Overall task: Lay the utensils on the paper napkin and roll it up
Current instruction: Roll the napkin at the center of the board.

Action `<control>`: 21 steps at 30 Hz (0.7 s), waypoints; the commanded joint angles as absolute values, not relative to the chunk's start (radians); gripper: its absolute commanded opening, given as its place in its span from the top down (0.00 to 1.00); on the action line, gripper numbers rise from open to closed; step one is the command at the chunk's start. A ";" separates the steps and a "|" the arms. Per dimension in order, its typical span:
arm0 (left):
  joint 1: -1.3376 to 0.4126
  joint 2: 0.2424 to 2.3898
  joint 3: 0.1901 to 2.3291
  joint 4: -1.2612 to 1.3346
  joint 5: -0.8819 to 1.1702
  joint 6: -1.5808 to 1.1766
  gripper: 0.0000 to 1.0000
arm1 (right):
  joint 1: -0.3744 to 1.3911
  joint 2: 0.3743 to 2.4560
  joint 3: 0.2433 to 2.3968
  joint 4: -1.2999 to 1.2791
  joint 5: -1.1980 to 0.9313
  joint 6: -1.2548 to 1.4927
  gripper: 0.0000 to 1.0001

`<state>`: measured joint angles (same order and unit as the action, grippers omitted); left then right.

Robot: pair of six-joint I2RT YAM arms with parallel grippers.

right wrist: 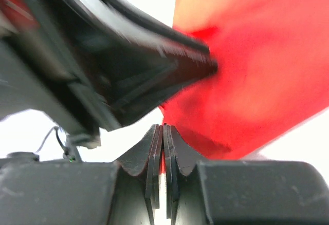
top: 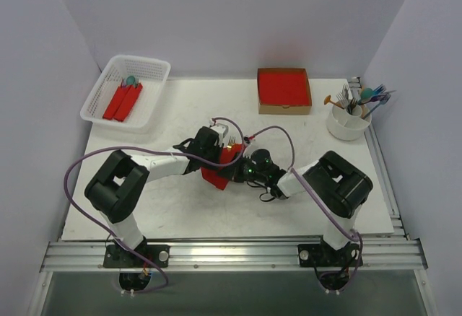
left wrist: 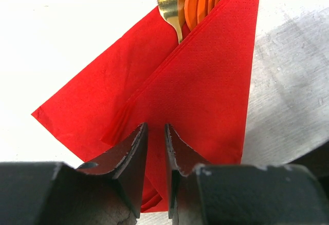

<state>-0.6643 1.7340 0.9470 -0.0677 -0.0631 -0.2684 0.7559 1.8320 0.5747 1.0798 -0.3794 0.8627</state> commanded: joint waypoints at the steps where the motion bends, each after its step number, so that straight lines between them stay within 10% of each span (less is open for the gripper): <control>1: -0.660 1.735 0.983 -0.072 -0.054 -0.252 0.72 | 0.718 1.735 0.615 1.046 -0.394 0.838 0.95; 21: -0.660 1.736 0.991 -0.084 -0.063 -0.252 0.72 | 0.718 1.897 0.543 1.322 -0.459 0.965 0.95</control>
<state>-0.6643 1.7340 0.9527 -0.0811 -0.0635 -0.2653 0.7048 1.8877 0.5518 1.2091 -0.4568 0.9401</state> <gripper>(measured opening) 0.284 0.053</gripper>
